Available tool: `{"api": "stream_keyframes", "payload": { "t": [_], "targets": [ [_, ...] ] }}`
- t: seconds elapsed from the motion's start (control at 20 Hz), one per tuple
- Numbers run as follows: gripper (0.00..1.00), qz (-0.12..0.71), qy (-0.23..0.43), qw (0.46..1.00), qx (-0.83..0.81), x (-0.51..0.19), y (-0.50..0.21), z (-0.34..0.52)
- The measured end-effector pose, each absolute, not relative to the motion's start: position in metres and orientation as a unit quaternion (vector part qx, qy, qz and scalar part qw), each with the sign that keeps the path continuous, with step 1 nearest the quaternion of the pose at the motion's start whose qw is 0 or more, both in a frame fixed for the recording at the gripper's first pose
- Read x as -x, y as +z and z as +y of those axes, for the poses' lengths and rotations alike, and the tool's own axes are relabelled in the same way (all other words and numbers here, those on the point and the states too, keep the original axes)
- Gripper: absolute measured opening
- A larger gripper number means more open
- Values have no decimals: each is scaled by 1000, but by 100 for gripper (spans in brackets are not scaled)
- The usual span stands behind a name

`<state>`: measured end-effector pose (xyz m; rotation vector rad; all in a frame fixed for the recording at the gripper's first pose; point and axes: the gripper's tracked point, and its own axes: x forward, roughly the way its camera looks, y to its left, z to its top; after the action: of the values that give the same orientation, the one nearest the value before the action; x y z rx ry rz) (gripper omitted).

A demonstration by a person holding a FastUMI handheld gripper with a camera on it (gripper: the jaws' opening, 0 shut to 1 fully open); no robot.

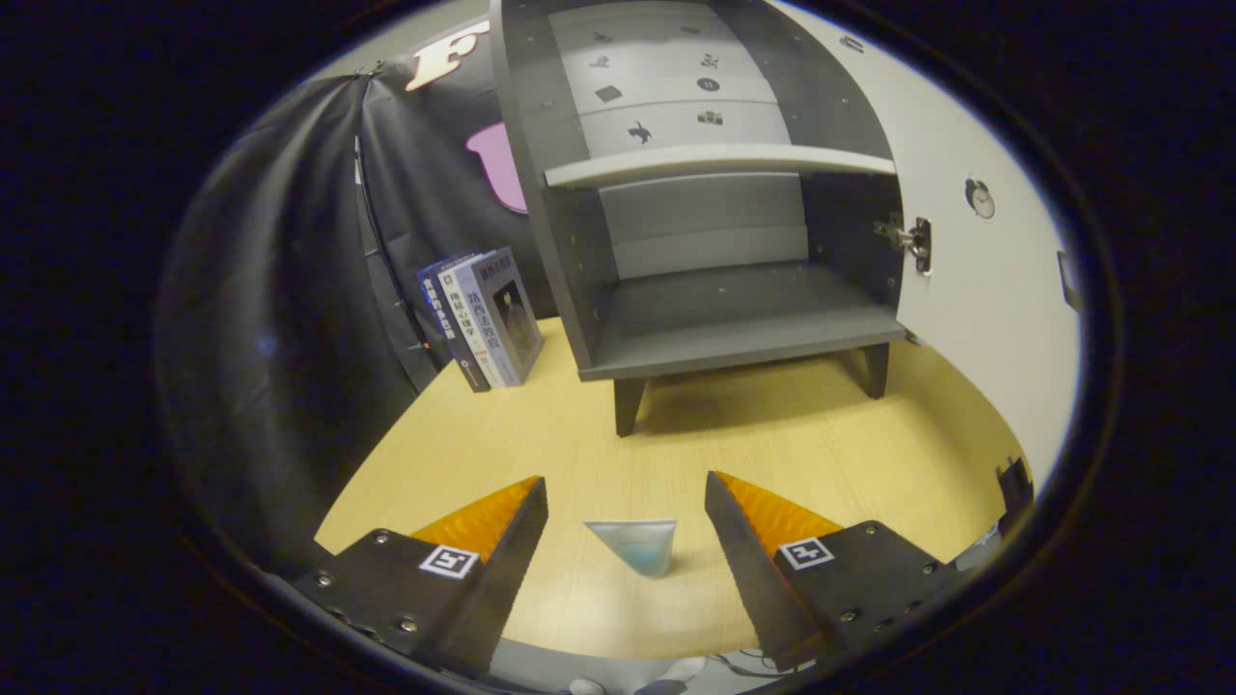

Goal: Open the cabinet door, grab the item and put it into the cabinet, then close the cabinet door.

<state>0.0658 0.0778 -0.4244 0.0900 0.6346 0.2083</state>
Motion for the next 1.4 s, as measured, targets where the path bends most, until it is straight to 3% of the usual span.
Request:
{"api": "stream_keyframes", "payload": {
  "t": [0.25, 0.3, 0.4, 0.6, 0.9, 1.2, 1.4],
  "targets": [
    [96, 339, 90, 936, -20, -66, -468, 71],
    [90, 344, 93, 934, -19, -63, -471, 72],
    [54, 344, 95, 934, -18, -66, -470, 73],
    [54, 328, 110, 938, -12, -74, -425, 67],
    [54, 240, 113, 964, -9, -115, -286, 47],
    [54, 121, 113, 986, 2, -185, -154, 32],
    [53, 82, 121, 989, 3, -242, -109, 36]
  ]
}}
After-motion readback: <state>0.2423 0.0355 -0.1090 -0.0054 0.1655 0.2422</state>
